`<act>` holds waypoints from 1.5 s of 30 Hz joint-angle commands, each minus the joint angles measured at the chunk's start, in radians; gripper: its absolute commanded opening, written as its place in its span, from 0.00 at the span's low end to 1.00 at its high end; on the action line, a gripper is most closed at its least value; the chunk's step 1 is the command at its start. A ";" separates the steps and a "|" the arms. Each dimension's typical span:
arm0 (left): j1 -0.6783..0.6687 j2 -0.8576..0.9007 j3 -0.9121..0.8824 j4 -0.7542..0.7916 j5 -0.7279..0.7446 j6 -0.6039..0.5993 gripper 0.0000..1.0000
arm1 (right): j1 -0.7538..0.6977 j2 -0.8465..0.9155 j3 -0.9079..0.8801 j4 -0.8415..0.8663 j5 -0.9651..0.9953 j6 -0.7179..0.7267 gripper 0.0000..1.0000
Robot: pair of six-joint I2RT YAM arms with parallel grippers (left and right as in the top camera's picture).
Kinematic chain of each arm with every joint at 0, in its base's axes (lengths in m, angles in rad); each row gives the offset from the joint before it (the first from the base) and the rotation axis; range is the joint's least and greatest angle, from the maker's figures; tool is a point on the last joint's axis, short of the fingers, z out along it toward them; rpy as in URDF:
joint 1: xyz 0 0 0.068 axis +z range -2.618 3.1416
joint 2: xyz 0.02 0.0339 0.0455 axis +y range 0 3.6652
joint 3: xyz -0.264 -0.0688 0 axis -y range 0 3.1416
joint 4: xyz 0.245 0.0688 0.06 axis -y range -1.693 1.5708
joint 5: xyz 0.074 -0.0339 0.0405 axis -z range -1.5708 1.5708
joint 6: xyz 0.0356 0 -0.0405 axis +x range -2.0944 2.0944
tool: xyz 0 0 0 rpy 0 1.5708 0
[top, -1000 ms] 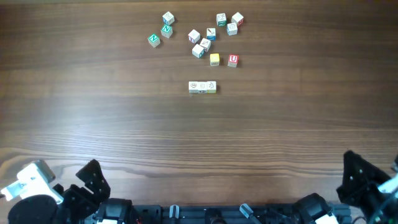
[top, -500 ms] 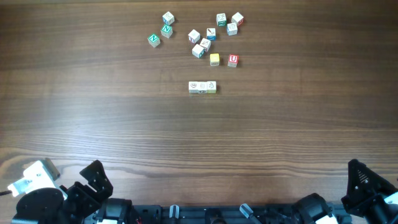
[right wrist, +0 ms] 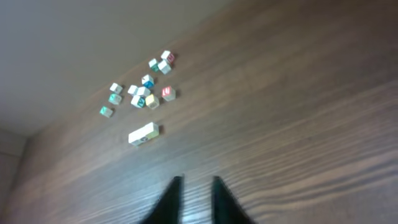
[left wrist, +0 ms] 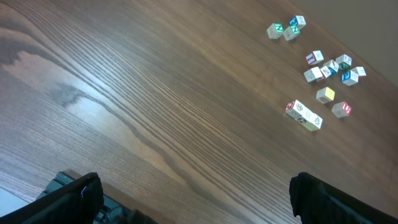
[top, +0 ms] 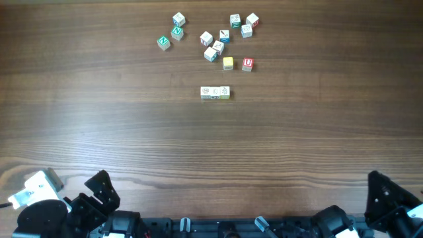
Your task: Form a horizontal line
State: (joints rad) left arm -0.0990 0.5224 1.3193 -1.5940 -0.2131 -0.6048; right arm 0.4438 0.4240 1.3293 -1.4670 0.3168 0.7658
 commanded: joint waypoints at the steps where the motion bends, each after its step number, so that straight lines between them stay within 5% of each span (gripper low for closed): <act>1: -0.005 -0.006 -0.010 -0.001 -0.020 -0.013 1.00 | 0.002 -0.014 0.002 -0.021 -0.003 0.004 0.47; 2: -0.005 -0.006 -0.010 -0.001 -0.020 -0.013 1.00 | 0.002 -0.014 0.002 -0.028 -0.003 0.003 0.59; 4: -0.005 -0.006 -0.010 -0.001 -0.020 -0.013 1.00 | 0.002 -0.014 0.002 -0.036 -0.003 0.004 1.00; 11: -0.005 -0.006 -0.010 -0.001 -0.020 -0.013 1.00 | 0.002 -0.014 0.002 -0.023 0.049 0.252 1.00; 17: -0.005 -0.006 -0.010 -0.001 -0.020 -0.013 1.00 | 0.002 -0.014 -0.006 -0.009 0.197 0.264 1.00; 20: -0.005 -0.006 -0.010 -0.001 -0.020 -0.013 1.00 | 0.002 -0.014 -0.036 0.047 0.215 0.199 1.00; 29: -0.005 -0.006 -0.010 -0.001 -0.020 -0.013 1.00 | -0.090 -0.108 -0.388 0.592 0.121 -0.181 1.00; 38: -0.005 -0.006 -0.010 -0.001 -0.020 -0.013 1.00 | -0.294 -0.257 -0.628 0.958 0.012 -0.229 1.00; 45: -0.005 -0.006 -0.010 -0.001 -0.020 -0.013 1.00 | -0.461 -0.267 -0.784 1.316 -0.173 -0.437 1.00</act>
State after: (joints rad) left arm -0.0990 0.5224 1.3155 -1.5944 -0.2199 -0.6052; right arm 0.0429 0.1753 0.6231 -0.2417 0.2691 0.4515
